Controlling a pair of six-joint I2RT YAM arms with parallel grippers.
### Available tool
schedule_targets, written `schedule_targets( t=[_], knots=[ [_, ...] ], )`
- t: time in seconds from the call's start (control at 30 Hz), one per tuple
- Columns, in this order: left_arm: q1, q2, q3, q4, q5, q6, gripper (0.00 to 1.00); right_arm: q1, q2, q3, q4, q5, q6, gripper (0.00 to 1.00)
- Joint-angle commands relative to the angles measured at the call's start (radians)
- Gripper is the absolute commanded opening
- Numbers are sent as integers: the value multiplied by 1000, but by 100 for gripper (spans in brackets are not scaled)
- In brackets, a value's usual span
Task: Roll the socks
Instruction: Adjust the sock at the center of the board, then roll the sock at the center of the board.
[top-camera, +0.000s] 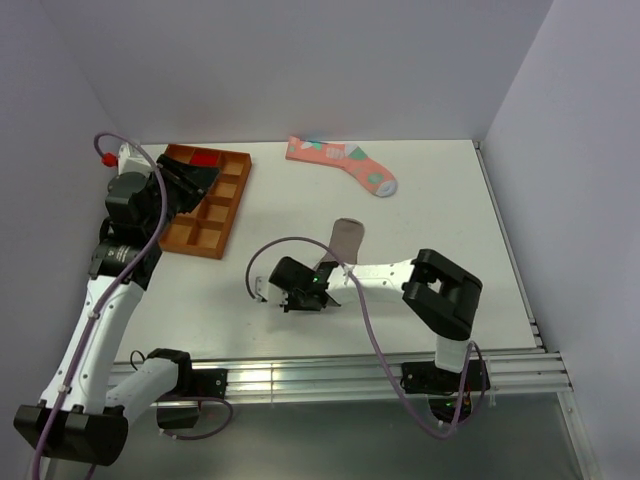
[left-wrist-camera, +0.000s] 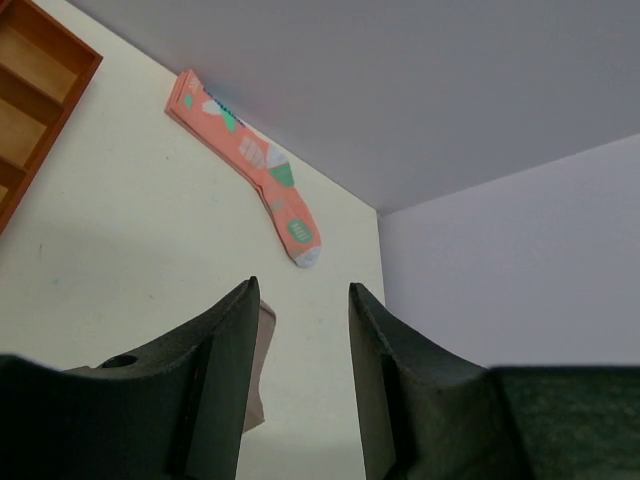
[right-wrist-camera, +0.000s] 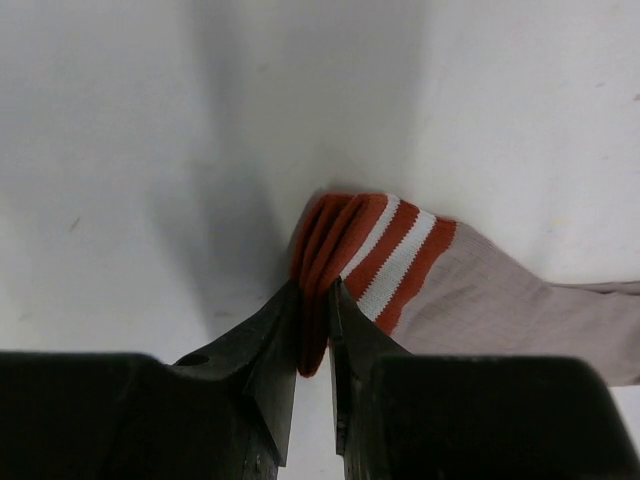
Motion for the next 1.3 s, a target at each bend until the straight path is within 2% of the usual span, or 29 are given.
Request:
schedule_targets(
  t=[0.0, 0.23, 0.33, 0.37, 0.57, 0.77, 1.0, 1.13, 1.2, 1.27],
  knots=[
    [-3, -34, -20, 15, -35, 1, 47, -8, -53, -80, -87, -209, -1, 24],
    [-3, -48, -135, 59, -32, -12, 44, -83, -113, -16, -303, -551, 2, 23],
    [-3, -34, -185, 93, 0, -9, 38, -137, -90, 32, -383, -669, -10, 23],
    [-3, -28, -199, 100, 20, -9, 33, -152, -82, 53, -400, -696, -15, 23],
    [-40, -61, -389, 269, 57, -20, 15, -301, 40, 187, -561, -913, -63, 23],
    [-150, -26, -523, 403, 65, 13, 5, -390, 237, 328, -724, -1047, -125, 22],
    [-328, 87, -639, 610, 20, 49, 2, -479, 383, 443, -892, -1170, -175, 22],
    [-419, 168, -669, 734, 37, 95, 2, -508, 398, 448, -880, -1179, -146, 22],
    [-448, 221, -675, 762, 39, 109, 4, -516, 400, 445, -877, -1181, -138, 22],
    [-493, 280, -670, 815, 57, 138, 12, -519, 401, 440, -879, -1185, -136, 22]
  ],
)
